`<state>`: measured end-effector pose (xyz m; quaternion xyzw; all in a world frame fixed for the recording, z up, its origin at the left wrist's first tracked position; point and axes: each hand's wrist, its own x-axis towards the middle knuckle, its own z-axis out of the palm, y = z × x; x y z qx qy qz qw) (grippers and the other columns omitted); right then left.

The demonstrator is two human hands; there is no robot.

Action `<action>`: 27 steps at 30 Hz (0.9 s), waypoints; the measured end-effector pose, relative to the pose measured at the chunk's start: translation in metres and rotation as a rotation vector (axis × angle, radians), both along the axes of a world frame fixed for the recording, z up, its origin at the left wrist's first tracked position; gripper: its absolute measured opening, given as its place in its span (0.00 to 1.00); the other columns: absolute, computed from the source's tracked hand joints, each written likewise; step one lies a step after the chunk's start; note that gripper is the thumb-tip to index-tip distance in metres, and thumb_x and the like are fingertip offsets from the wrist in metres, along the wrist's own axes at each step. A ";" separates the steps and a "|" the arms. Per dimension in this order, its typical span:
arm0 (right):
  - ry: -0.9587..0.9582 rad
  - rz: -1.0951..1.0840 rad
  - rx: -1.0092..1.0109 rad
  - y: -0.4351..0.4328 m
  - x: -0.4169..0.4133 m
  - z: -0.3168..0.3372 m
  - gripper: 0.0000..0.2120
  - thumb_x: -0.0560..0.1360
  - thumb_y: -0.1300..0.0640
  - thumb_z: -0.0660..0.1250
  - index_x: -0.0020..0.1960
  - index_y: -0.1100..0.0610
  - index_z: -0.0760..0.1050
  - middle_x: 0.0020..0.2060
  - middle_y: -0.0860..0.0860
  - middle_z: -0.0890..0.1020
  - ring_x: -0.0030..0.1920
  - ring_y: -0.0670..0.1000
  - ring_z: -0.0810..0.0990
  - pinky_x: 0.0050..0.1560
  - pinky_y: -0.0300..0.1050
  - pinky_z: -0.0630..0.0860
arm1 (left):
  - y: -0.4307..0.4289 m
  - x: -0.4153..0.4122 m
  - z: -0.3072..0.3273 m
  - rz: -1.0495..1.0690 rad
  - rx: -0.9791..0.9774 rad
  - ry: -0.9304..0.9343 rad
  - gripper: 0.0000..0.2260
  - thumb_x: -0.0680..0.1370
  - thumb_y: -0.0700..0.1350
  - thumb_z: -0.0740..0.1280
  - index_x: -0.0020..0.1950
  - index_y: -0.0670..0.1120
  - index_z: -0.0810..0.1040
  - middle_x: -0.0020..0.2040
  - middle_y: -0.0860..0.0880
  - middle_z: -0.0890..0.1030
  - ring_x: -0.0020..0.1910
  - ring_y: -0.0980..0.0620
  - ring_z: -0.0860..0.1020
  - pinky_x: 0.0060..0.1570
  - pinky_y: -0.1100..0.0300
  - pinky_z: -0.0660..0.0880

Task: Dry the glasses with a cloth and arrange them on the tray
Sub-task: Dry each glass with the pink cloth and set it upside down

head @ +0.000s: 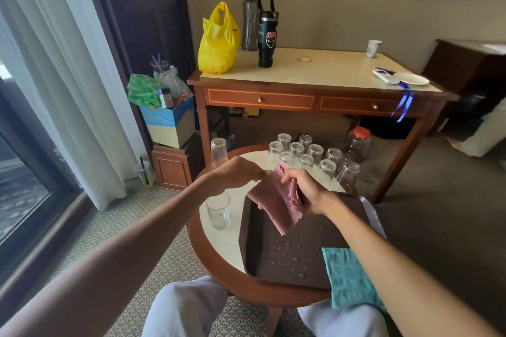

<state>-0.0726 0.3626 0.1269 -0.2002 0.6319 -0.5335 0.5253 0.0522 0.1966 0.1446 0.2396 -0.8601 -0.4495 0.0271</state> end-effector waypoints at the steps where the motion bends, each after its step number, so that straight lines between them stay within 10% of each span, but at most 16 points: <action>1: 0.001 0.003 -0.005 0.003 0.002 0.003 0.12 0.70 0.55 0.62 0.41 0.61 0.81 0.38 0.60 0.78 0.39 0.56 0.76 0.45 0.48 0.71 | 0.003 -0.001 0.000 -0.009 -0.007 0.005 0.10 0.80 0.46 0.72 0.59 0.45 0.86 0.51 0.54 0.84 0.49 0.55 0.82 0.42 0.72 0.77; 4: -0.027 -0.014 -0.015 0.012 -0.002 0.005 0.15 0.71 0.55 0.62 0.26 0.52 0.73 0.27 0.50 0.71 0.28 0.48 0.69 0.31 0.42 0.63 | 0.007 -0.004 0.003 -0.004 0.015 -0.004 0.09 0.76 0.48 0.76 0.55 0.48 0.88 0.53 0.52 0.86 0.52 0.53 0.83 0.48 0.65 0.78; 13: -0.039 0.048 -0.076 0.041 -0.016 0.017 0.17 0.72 0.60 0.69 0.60 0.56 0.76 0.51 0.56 0.81 0.52 0.54 0.80 0.49 0.47 0.77 | 0.017 -0.012 0.027 0.086 0.236 0.044 0.06 0.79 0.45 0.73 0.53 0.43 0.82 0.58 0.43 0.82 0.57 0.45 0.81 0.53 0.54 0.80; 17: -0.012 0.003 -0.149 0.048 -0.024 0.017 0.10 0.75 0.65 0.70 0.56 0.60 0.79 0.46 0.54 0.85 0.46 0.52 0.84 0.46 0.47 0.82 | 0.013 -0.010 0.031 0.118 0.435 0.087 0.05 0.80 0.42 0.72 0.54 0.42 0.82 0.58 0.44 0.83 0.60 0.44 0.82 0.64 0.46 0.78; 27: 0.004 -0.276 -0.216 0.039 -0.019 0.017 0.08 0.78 0.66 0.68 0.56 0.58 0.78 0.49 0.54 0.84 0.50 0.53 0.82 0.47 0.48 0.80 | 0.013 0.000 0.031 0.182 0.932 -0.058 0.15 0.79 0.38 0.71 0.65 0.42 0.77 0.63 0.41 0.80 0.62 0.41 0.79 0.53 0.55 0.80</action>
